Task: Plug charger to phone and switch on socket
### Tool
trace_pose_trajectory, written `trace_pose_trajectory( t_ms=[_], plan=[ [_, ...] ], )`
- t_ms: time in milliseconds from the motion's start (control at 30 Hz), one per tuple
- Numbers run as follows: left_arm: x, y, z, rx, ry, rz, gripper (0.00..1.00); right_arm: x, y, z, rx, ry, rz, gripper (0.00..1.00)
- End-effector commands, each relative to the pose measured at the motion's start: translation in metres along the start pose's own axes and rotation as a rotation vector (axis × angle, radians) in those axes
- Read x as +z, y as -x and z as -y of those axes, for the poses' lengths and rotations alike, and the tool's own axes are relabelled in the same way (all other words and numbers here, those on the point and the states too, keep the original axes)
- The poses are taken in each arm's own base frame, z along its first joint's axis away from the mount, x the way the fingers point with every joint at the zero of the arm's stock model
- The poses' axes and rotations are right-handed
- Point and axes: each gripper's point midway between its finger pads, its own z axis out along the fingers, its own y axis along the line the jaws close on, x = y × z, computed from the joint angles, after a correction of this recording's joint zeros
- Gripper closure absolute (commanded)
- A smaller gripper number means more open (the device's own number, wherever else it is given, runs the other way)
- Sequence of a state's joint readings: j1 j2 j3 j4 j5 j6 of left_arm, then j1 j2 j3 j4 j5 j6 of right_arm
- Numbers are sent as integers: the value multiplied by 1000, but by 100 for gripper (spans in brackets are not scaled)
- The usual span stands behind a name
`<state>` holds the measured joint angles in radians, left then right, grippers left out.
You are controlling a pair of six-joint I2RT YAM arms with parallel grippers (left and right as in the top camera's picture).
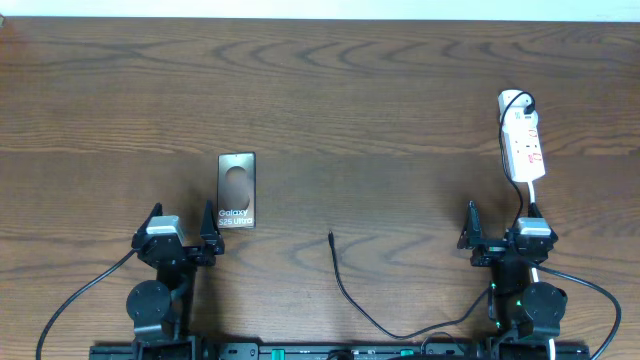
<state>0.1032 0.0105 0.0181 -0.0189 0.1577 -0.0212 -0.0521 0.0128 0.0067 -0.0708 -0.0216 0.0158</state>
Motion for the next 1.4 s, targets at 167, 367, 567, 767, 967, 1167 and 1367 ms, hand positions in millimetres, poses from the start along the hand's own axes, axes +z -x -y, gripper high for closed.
trace_pose_trajectory(
  t_ms=[167, 367, 567, 767, 967, 1167, 1367],
  plan=[
    [1, -15, 0, 7, -8, -46, 15, 0, -1, 5, 14, -23, -2, 1],
    [0, -7, 1, 6, -11, -25, 15, 0, -1, 5, 14, -23, -3, 1],
    [-5, 28, 8, 11, -30, 10, 15, 0, -1, 5, 14, -23, -2, 1],
    [2, 74, 24, 8, -107, -21, 15, 0, -1, 5, 14, -23, -2, 1],
    [31, 116, 27, -10, -108, -126, 15, 0, -1, 5, 14, -23, -2, 1],
    [69, 107, 22, -56, -85, -396, 15, 0, -1, 5, 14, -23, -2, 1],
    [101, 70, 14, -111, -48, -735, 15, 0, -1, 5, 14, -23, -2, 1]
  ],
)
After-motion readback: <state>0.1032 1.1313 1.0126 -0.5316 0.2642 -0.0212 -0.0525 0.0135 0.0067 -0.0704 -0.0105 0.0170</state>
